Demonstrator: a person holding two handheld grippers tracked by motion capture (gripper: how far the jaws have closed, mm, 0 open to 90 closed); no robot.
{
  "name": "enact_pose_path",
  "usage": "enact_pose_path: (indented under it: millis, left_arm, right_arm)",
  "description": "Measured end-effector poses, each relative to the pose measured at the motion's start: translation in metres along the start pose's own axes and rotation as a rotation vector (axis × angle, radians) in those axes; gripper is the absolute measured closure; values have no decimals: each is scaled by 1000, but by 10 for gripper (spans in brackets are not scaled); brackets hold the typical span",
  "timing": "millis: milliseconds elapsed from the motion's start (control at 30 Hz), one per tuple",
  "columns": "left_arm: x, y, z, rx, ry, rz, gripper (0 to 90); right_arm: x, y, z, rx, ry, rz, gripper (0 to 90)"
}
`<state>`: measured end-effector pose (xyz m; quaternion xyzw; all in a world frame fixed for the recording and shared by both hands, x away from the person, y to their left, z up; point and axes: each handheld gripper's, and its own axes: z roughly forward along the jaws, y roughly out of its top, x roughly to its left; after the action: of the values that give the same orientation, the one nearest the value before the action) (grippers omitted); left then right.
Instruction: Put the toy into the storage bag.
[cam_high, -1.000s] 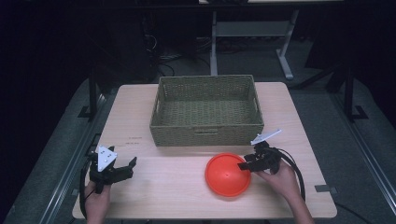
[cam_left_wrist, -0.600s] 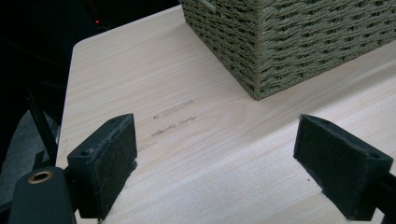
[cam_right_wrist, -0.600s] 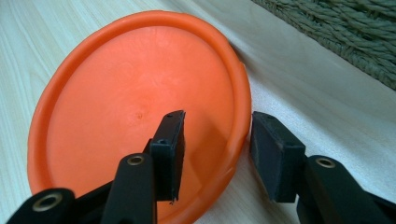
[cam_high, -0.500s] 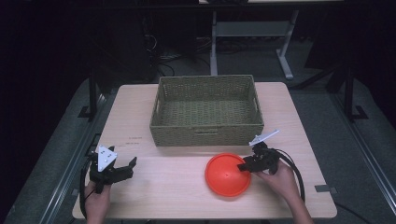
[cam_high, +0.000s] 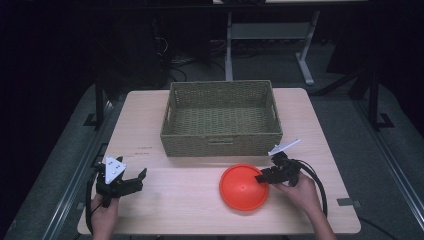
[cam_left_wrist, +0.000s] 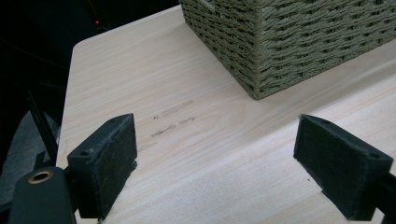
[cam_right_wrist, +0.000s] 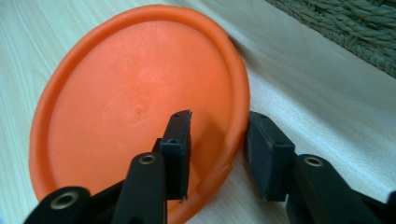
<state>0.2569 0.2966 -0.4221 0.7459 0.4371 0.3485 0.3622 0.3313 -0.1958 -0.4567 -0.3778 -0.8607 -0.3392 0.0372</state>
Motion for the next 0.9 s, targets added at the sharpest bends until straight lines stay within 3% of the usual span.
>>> enact_pose_path:
  millis: [200,467,600,733,900]
  left_arm:
    - [1,0,-1,-3,3,-1,129]
    - [1,0,-1,-5,4,1,129]
    - [0,0,-1,-6,5,3,129]
    - [1,0,-1,-4,5,-2,129]
    - [1,0,-1,-4,7,1,128]
  right_arm:
    - [-3,-1,2,18,5,15,627]
    - [-1,1,-11,-41,45,25,755]
    - [4,3,-19,-56,49,-6,801]
    - [6,3,-24,-83,69,-2,819]
    - [21,13,-38,-100,34,-54,821]
